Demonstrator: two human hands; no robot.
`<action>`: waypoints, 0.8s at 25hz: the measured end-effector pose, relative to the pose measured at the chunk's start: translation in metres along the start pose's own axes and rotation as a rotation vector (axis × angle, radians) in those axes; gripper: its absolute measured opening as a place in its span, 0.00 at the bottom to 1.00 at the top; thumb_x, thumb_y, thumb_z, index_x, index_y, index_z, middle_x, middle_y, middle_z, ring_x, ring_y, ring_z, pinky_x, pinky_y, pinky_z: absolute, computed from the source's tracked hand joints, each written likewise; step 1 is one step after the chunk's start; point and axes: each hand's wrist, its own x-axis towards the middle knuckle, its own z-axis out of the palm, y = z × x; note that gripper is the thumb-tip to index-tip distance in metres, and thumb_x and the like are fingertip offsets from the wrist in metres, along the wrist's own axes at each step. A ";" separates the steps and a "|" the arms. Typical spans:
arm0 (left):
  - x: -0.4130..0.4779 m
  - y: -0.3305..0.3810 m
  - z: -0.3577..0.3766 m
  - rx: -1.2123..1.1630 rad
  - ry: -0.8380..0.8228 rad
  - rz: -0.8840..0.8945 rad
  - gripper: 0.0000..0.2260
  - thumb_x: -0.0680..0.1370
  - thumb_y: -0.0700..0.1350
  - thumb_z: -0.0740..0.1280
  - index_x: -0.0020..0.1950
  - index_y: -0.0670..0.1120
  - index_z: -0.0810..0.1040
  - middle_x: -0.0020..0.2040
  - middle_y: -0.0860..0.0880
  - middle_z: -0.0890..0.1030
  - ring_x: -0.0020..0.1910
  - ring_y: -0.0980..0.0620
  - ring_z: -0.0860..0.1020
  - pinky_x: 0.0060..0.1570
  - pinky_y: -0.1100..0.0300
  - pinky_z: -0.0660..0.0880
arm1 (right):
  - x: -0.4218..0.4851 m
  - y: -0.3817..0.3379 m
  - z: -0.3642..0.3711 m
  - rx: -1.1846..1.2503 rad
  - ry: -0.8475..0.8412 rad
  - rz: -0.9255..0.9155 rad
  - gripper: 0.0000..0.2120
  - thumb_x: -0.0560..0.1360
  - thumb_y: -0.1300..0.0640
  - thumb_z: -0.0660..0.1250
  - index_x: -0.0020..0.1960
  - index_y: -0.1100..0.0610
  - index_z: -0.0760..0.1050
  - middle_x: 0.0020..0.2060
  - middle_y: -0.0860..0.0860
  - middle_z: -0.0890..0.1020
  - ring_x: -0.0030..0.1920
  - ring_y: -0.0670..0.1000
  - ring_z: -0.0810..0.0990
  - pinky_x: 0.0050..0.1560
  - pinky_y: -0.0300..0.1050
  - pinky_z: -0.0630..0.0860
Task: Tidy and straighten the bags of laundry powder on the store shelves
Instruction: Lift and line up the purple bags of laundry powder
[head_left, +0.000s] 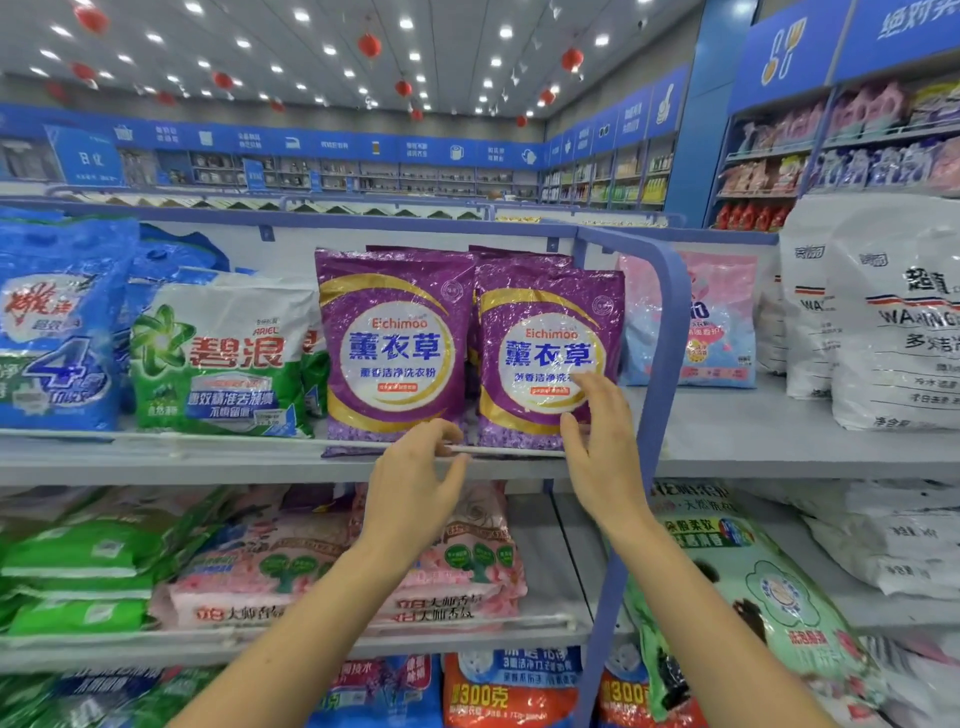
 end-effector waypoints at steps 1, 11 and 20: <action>-0.007 -0.004 -0.005 0.002 -0.031 -0.025 0.03 0.76 0.42 0.67 0.49 0.48 0.76 0.44 0.53 0.80 0.46 0.53 0.78 0.47 0.52 0.76 | -0.005 -0.003 0.003 0.019 -0.044 0.007 0.15 0.78 0.61 0.60 0.65 0.59 0.70 0.65 0.54 0.70 0.67 0.52 0.67 0.66 0.56 0.68; -0.065 -0.068 -0.072 0.577 -0.286 -0.248 0.30 0.78 0.58 0.60 0.74 0.44 0.59 0.73 0.47 0.65 0.71 0.50 0.62 0.69 0.58 0.58 | -0.046 -0.053 0.055 -0.011 -0.502 -0.186 0.18 0.78 0.56 0.62 0.67 0.55 0.69 0.66 0.48 0.71 0.69 0.48 0.66 0.69 0.37 0.57; -0.147 -0.115 -0.157 0.798 -0.287 -0.558 0.37 0.74 0.68 0.53 0.76 0.46 0.55 0.75 0.49 0.60 0.73 0.51 0.59 0.71 0.56 0.55 | -0.104 -0.109 0.167 -0.101 -0.923 -0.463 0.25 0.79 0.47 0.58 0.73 0.53 0.58 0.73 0.48 0.61 0.72 0.50 0.60 0.72 0.45 0.57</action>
